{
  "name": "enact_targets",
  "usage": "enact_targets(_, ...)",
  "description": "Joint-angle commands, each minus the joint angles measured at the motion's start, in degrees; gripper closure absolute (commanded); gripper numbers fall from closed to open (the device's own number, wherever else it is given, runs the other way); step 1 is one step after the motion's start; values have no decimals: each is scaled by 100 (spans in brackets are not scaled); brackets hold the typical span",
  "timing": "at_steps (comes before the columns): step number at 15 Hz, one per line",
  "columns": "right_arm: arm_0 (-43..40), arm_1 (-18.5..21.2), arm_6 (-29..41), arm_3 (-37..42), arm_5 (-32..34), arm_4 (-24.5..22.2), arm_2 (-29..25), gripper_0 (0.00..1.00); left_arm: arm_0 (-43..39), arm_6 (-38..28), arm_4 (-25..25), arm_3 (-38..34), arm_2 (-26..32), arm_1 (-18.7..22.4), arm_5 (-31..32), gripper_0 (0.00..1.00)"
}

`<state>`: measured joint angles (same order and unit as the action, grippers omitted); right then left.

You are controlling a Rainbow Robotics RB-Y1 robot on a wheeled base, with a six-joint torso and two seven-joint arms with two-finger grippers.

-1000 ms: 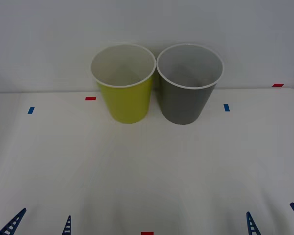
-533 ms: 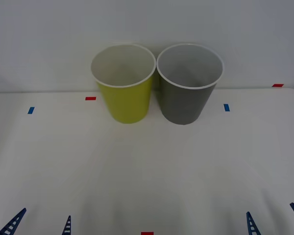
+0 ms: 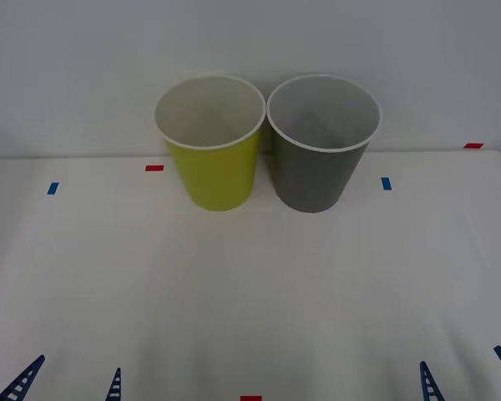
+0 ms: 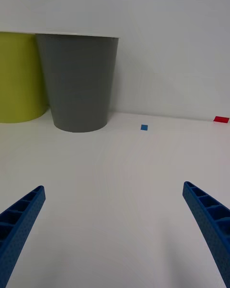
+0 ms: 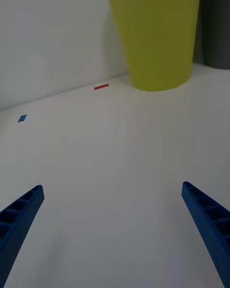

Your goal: Put cans in the gray bin and PET bottles in the light green bin.

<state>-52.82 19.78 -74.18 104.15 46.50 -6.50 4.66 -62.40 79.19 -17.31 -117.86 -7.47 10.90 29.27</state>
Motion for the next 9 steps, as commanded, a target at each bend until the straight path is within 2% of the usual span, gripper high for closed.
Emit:
enact_targets(1, 0, 0, 0, 0, 0, 0, 0, 0, 0, 0, 0, 0, 0, 0, 0, 0)
enact_targets(9, 0, 0, 0, 0, 0, 0, 0, 0, 0, 0, 0, 0, 0, 0, 0, 0)
